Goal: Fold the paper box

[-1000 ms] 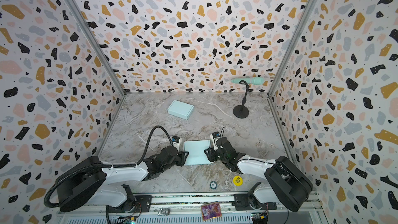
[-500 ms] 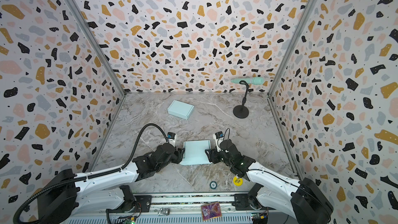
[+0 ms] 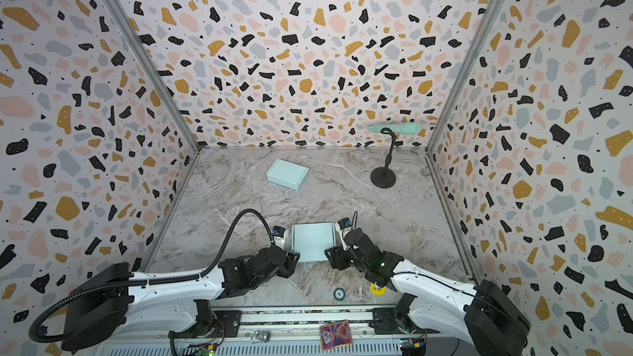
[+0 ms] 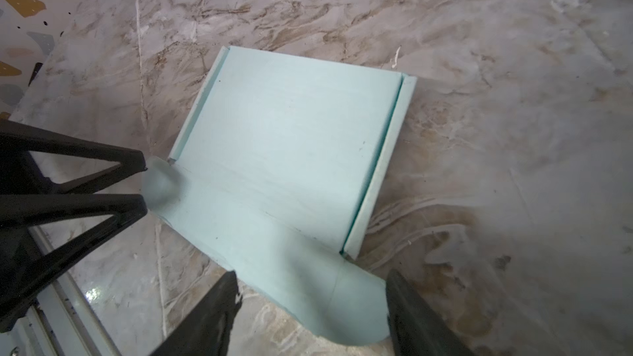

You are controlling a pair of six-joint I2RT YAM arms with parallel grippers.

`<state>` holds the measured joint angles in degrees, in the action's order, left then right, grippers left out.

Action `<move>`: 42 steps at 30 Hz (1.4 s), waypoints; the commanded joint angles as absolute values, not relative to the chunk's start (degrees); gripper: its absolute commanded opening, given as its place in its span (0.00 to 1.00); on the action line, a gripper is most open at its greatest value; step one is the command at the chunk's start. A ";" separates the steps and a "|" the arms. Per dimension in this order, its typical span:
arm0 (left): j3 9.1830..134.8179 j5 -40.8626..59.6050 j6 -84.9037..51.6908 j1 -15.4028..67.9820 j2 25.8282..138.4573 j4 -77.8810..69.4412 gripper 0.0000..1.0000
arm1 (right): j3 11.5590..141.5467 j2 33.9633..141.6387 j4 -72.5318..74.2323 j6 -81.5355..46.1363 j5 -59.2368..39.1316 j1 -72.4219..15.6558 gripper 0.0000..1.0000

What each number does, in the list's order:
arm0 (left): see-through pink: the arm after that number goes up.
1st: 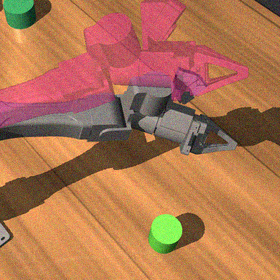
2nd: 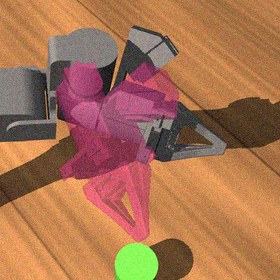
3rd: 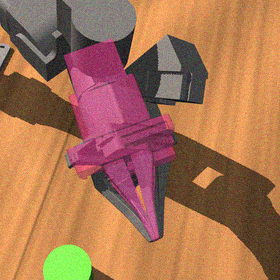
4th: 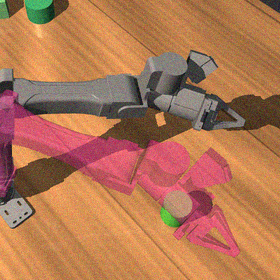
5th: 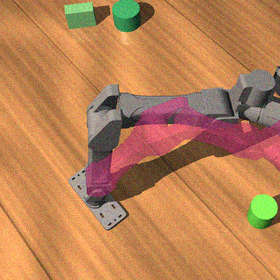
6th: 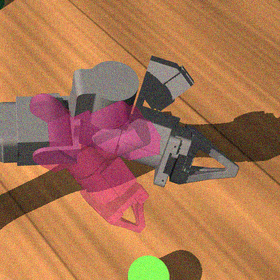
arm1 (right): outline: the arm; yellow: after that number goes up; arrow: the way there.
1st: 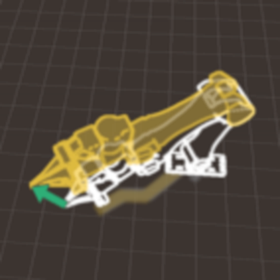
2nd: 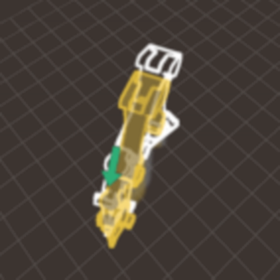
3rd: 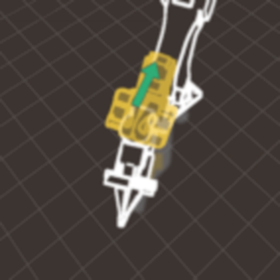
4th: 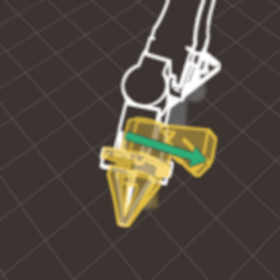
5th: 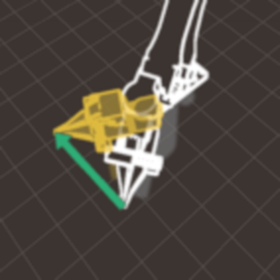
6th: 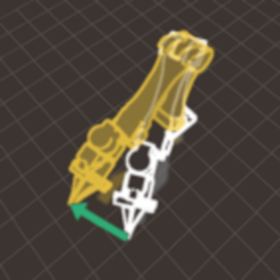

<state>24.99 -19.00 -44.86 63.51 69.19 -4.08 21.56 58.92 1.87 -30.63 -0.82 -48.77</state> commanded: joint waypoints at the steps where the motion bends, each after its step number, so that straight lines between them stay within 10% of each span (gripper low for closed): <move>1: 23.74 -18.74 -46.27 63.81 69.94 -9.09 0.56 | 20.50 59.07 3.42 -32.06 -2.01 -48.96 0.70; 42: 21.53 -15.96 -49.66 66.45 76.20 -19.77 0.52 | 17.40 66.03 14.31 -35.36 -5.47 -49.79 0.61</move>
<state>21.45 -16.38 -49.32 66.06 76.09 -16.78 16.75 65.82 13.67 -36.71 -6.59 -49.43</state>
